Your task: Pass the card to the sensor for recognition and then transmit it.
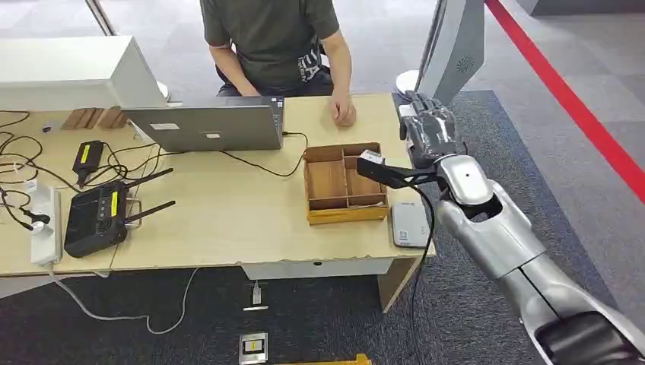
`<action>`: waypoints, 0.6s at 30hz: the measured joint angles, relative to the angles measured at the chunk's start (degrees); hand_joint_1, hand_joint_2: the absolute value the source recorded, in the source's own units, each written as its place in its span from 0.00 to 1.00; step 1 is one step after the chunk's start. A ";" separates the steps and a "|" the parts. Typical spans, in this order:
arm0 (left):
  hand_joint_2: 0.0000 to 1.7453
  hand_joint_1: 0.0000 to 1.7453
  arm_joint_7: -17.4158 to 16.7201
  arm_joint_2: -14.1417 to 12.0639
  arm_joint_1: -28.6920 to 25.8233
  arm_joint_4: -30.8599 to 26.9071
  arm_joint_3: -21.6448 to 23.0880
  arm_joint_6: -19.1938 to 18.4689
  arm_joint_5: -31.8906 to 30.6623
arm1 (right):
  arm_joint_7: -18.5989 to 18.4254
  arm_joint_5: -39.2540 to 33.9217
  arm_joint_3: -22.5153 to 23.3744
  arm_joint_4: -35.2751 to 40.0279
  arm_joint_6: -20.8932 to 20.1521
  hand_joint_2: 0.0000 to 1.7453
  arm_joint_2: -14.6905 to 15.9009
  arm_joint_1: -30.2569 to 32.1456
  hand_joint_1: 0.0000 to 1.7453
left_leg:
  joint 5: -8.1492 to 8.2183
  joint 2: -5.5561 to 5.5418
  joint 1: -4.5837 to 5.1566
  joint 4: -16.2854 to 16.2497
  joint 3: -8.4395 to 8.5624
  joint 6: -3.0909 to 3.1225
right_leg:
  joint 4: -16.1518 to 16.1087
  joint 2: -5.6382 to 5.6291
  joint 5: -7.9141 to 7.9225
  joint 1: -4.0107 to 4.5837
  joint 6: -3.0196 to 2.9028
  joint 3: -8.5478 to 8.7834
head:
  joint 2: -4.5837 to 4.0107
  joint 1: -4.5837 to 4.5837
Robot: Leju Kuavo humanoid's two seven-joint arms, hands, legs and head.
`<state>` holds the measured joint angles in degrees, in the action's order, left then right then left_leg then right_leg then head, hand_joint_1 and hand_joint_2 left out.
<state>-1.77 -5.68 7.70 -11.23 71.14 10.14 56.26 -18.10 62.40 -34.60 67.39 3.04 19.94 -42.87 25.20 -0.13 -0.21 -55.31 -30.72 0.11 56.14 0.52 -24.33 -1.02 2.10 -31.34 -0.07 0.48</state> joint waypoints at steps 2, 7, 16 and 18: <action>1.00 0.00 0.20 0.07 0.09 0.00 0.18 0.00 -0.26 | 0.68 -0.22 -0.44 -1.23 0.97 1.00 -1.65 -0.74 1.00 | 0.00 0.00 0.00 0.00 0.01 0.00 | 0.00 0.00 0.00 0.00 0.00 -0.01 | 0.00 0.00; 1.00 0.00 0.61 0.13 0.16 0.00 0.59 0.00 -0.46 | 1.53 -1.16 -1.97 -6.63 2.65 1.00 -5.68 -3.70 1.00 | 0.00 0.00 -0.01 0.00 -0.03 -0.01 | 0.00 0.00 0.00 0.01 0.00 -0.04 | 0.00 0.00; 1.00 0.00 -0.37 0.13 0.19 0.02 0.94 -0.13 -0.81 | 0.31 -2.38 -4.00 -17.49 3.85 1.00 -9.84 -9.17 1.00 | 0.00 0.00 0.00 -0.01 -0.06 -0.01 | 0.00 0.01 0.00 0.00 0.00 -0.07 | 0.00 0.00; 1.00 0.00 -0.48 0.13 0.20 0.02 0.96 -0.15 -0.81 | 0.24 -2.45 -4.13 -18.27 4.00 1.00 -10.08 -9.65 1.00 | 0.00 -0.01 0.00 -0.01 -0.06 -0.01 | 0.00 0.01 0.00 0.00 0.00 -0.07 | 0.00 0.00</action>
<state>-2.25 -5.55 7.90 -11.21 72.11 9.99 55.45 -17.86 59.95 -38.73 49.12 7.04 9.86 -52.52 25.20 -0.13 -0.22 -55.32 -30.78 0.10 56.14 0.53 -24.33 -1.01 2.10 -31.41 -0.07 0.48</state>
